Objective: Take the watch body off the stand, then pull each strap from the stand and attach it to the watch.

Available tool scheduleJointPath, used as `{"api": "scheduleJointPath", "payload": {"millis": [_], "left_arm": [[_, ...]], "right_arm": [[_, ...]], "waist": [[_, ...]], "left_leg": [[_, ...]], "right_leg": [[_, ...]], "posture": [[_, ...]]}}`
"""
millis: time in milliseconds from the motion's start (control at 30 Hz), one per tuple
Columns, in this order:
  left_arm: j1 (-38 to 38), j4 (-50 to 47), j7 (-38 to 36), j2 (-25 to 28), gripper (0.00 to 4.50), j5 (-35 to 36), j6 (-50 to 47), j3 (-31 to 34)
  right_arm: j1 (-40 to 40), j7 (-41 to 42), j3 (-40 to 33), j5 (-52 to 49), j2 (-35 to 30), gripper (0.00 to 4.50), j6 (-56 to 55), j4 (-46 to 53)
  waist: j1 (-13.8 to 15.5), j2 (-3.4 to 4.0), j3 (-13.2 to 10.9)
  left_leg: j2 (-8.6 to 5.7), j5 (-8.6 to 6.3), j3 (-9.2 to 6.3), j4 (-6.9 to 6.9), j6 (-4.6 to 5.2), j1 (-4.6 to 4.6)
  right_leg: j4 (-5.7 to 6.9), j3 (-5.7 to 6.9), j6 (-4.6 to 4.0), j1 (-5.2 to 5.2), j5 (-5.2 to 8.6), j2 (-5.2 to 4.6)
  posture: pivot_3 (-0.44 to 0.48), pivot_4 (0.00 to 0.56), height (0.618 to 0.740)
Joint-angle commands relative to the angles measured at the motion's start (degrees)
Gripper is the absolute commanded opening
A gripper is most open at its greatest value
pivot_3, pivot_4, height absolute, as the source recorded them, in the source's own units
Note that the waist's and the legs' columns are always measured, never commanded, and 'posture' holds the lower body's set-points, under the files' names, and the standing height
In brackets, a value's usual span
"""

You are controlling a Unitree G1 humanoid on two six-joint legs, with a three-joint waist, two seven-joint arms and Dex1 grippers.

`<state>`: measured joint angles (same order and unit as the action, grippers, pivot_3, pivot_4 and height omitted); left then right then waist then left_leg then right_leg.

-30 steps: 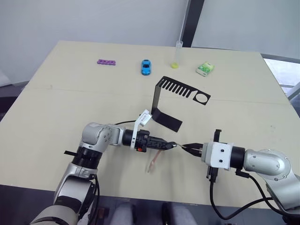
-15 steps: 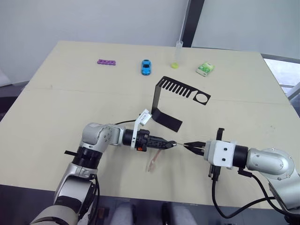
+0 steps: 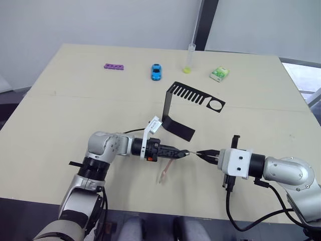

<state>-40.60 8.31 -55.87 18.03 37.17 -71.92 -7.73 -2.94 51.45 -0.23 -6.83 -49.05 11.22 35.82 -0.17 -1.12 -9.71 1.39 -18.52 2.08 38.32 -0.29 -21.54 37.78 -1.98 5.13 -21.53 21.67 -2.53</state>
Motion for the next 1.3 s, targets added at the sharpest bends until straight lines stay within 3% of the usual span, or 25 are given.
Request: {"api": "scheduleJointPath", "payload": {"millis": [33, 1300], "left_arm": [[-1.17, -0.96, 0.05, -0.38, 1.58, 1.98, -0.23, 1.51], [-1.26, -0.29, 0.50, -0.65, 1.58, 2.31, 0.60, 1.33]], "right_arm": [[0.02, -0.48, -0.35, 0.09, 0.10, 0.00, -0.61, 1.04], [-0.38, -0.80, -0.79, 1.27, 0.40, 0.00, -0.58, 0.38]], "waist": [[0.01, 0.00, 0.00], [-0.03, 0.00, 0.00]], "left_leg": [[0.00, 0.00, 0.00, 0.00, 0.00, 0.00], [0.00, 0.00, 0.00, 0.02, 0.00, 0.00]], "right_leg": [[0.00, 0.00, 0.00, 0.00, 0.00, 0.00], [0.02, 0.00, 0.00, 0.00, 0.00, 0.00]], "posture": [[0.000, 0.150, 0.740], [0.000, 0.150, 0.740]]}}
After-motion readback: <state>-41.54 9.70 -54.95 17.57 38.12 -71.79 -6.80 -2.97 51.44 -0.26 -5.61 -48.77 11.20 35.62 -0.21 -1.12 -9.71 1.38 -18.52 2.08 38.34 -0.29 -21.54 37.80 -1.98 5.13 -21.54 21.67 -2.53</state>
